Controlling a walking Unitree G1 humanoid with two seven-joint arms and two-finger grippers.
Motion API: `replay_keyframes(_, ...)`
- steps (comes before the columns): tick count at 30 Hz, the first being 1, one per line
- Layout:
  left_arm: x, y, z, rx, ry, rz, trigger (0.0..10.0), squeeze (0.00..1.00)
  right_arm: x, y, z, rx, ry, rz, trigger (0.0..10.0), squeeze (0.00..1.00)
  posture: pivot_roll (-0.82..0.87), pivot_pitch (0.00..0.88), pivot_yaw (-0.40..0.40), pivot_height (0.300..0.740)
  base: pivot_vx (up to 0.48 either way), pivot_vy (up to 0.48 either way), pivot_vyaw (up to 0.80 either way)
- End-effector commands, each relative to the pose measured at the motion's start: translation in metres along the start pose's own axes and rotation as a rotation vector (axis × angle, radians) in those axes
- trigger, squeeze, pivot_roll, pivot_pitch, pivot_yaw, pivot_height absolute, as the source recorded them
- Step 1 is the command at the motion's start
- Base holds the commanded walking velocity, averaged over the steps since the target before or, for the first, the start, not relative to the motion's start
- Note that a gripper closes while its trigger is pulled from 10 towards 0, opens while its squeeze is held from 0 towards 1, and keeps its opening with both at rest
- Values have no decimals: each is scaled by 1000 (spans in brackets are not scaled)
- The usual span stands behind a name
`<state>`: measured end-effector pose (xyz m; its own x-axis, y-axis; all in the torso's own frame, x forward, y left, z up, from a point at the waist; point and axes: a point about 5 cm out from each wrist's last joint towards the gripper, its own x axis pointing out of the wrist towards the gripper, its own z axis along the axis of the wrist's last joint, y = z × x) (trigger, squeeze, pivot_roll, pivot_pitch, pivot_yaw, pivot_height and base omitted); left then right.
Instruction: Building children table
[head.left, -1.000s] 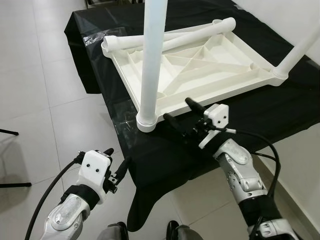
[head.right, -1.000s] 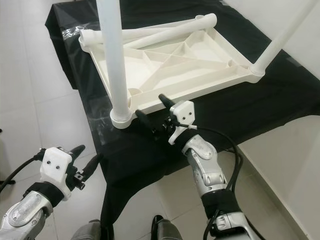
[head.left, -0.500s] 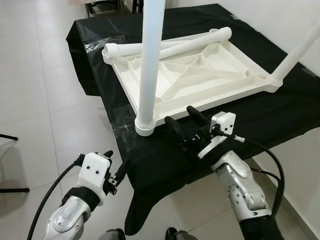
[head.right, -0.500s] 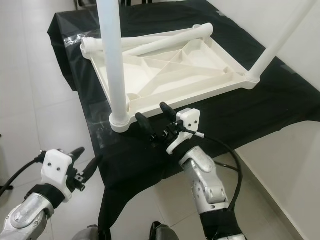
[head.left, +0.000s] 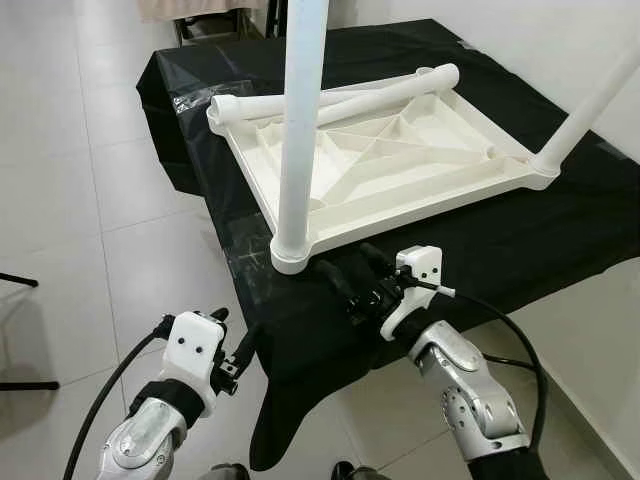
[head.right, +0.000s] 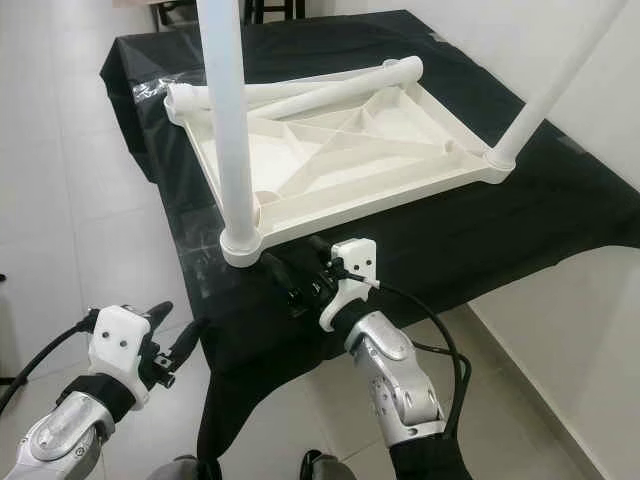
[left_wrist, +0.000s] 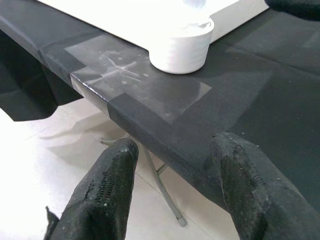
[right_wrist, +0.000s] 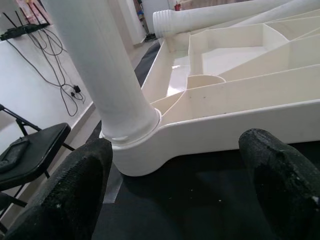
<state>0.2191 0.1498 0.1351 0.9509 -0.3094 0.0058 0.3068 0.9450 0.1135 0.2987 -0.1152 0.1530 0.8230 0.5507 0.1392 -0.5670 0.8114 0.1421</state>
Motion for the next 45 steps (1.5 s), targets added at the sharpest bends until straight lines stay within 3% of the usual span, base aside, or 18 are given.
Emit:
replay_keyframes(1, -1, -3, -5, -14, 20, -1, 10000, 0, -3, 1, -2, 0, 14, -5, 10000, 0, 31, 189, -75, 740, 0, 0, 0)
replay_keyframes(34, 4, -3, -6, 6, 27, -20, 10000, 0, -4, -1, 0, 5, 27, -40, 10000, 0, 44, 190, -78, 740, 0, 480, 0)
replay_keyframes(41, 14, 1, -3, -6, -1, 11, 10000, 0, -2, -2, 0, -41, 53, -60, 10000, 0, 43, 191, -81, 740, 0, 37, 0)
replay_keyframes(45, 19, -5, -3, -4, -11, -6, 10000, 0, -1, -5, 0, -52, 61, -87, 10000, 0, 44, 194, -83, 740, 0, 0, 0)
